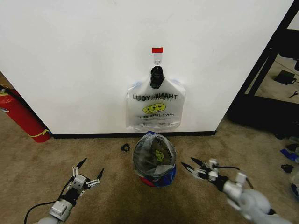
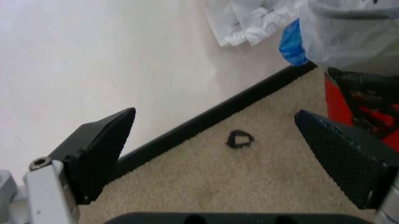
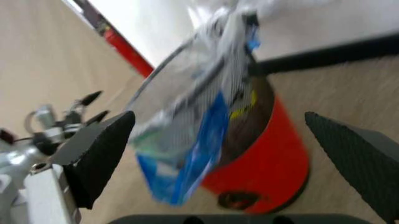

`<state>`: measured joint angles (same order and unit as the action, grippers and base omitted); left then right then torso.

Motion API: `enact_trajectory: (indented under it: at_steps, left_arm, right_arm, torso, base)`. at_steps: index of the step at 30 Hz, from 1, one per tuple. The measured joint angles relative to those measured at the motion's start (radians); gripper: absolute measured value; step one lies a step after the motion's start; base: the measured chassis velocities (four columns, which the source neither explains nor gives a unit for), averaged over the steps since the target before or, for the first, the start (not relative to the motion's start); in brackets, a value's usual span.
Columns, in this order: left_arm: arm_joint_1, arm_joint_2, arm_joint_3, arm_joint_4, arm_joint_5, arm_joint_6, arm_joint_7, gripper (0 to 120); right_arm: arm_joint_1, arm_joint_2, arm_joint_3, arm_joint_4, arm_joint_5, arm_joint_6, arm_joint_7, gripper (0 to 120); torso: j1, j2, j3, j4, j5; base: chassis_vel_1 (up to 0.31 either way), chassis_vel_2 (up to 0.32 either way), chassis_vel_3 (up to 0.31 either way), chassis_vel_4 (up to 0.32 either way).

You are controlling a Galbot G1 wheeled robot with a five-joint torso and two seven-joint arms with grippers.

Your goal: Pick up the garbage bag from the wall and place it over the trash bin.

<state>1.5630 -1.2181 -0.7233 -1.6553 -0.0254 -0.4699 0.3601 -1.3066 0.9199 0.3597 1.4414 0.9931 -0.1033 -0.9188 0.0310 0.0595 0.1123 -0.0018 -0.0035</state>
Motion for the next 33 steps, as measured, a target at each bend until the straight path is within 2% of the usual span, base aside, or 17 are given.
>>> enact_trajectory:
  at_steps: [8, 13, 16, 19, 29, 33]
  left_arm:
    - [-0.003, -0.001, 0.013, 0.010, 0.010, 0.000, -0.010, 100]
    - [-0.002, 0.000, 0.005, 0.010, 0.010, 0.000, -0.016, 100]
    - [0.002, 0.001, 0.000, 0.009, 0.007, 0.000, -0.017, 100]
    - [0.000, 0.002, -0.002, 0.013, 0.006, -0.001, -0.019, 100]
    - [-0.013, 0.002, 0.016, 0.026, 0.010, -0.001, -0.019, 100]
    - [-0.016, -0.001, 0.021, 0.027, 0.015, 0.000, -0.020, 100]
  right_arm:
    - [0.123, 0.111, -0.134, -0.120, -0.073, 0.000, -0.181, 100]
    - [0.186, 0.135, -0.153, -0.162, -0.108, -0.006, -0.235, 95]
    - [0.199, 0.134, -0.151, -0.167, -0.113, -0.008, -0.260, 85]
    - [0.199, 0.126, -0.141, -0.168, -0.131, -0.013, -0.298, 81]
    - [0.185, 0.101, -0.072, -0.199, -0.236, -0.019, -0.421, 79]
    - [0.183, 0.096, -0.070, -0.209, -0.234, 0.002, -0.390, 79]
  torso:
    - [0.000, 0.000, 0.000, 0.0005, 0.0000]
    - [0.000, 0.000, 0.000, 0.0006, -0.0001]
    - [0.000, 0.000, 0.000, 0.0003, -0.0004]
    - [0.000, 0.000, 0.000, 0.0002, -0.0001]
    - [0.000, 0.000, 0.000, 0.0001, -0.0001]
    - [0.000, 0.000, 0.000, 0.0000, -0.0002]
  base:
    - [0.000, 0.000, 0.000, 0.000]
    - [0.000, 0.000, 0.000, 0.000]
    - [0.000, 0.000, 0.000, 0.000]
    - [0.000, 0.000, 0.000, 0.000]
    - [0.000, 0.000, 0.000, 0.000]
    - [0.000, 0.000, 0.000, 0.000]
